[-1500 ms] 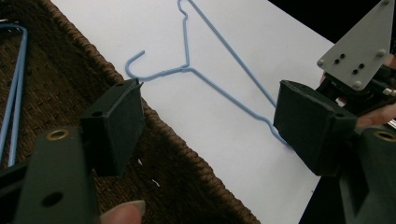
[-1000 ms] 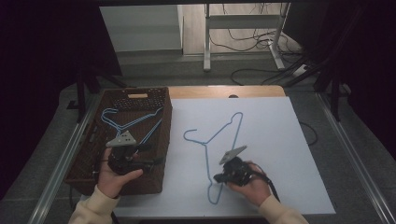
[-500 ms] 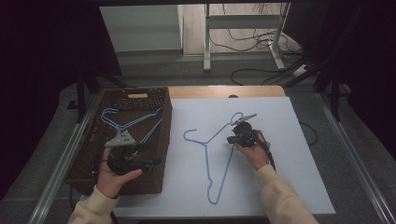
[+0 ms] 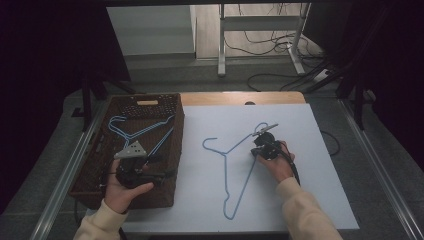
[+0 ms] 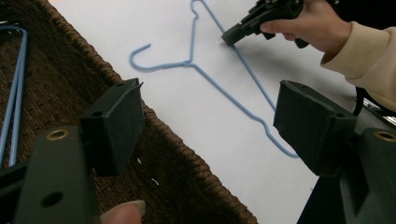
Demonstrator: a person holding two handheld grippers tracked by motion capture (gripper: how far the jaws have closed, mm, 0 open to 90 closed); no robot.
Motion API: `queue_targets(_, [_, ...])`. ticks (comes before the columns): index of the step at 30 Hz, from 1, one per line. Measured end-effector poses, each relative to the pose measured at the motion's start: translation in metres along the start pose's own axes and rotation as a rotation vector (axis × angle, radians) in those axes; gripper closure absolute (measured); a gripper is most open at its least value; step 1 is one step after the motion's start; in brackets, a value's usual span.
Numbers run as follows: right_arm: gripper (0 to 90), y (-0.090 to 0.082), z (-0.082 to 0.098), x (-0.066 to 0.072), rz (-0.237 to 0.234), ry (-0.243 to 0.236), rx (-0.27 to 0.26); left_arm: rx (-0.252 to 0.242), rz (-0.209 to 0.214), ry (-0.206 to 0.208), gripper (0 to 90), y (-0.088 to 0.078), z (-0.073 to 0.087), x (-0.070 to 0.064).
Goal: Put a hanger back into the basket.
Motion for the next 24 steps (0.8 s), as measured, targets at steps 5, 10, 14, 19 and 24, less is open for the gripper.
queue_targets(5, [90.0,-0.019,0.023,-0.011,0.012,0.058,0.012,-0.003,0.003,-0.002,24.4,-0.001,-0.001,0.0])
queue_targets(10, [90.0,-0.03,0.044,-0.021,0.024,0.097,0.025,-0.002,0.007,0.003,24.4,0.001,-0.003,-0.002])
queue_targets(14, [90.0,-0.037,0.034,-0.017,-0.003,0.08,-0.041,0.002,0.011,0.007,24.4,0.003,-0.003,-0.002])
queue_targets(19, [88.5,-0.033,0.012,0.004,-0.072,0.013,-0.076,0.003,0.012,0.005,24.4,0.004,-0.003,-0.001])
queue_targets(24, [77.3,-0.023,-0.019,0.028,-0.117,-0.07,-0.094,0.0,0.013,0.002,24.4,0.003,-0.003,0.0])
Point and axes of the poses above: each handheld gripper's, and its own axes: y roughly forward along the jaws, z roughly out of its underside, x roughly to its left, the point moved 6 cm from there along y, roughly forward along the jaws, and after that the axes turned 3 degrees about z, right-handed, at the moved point
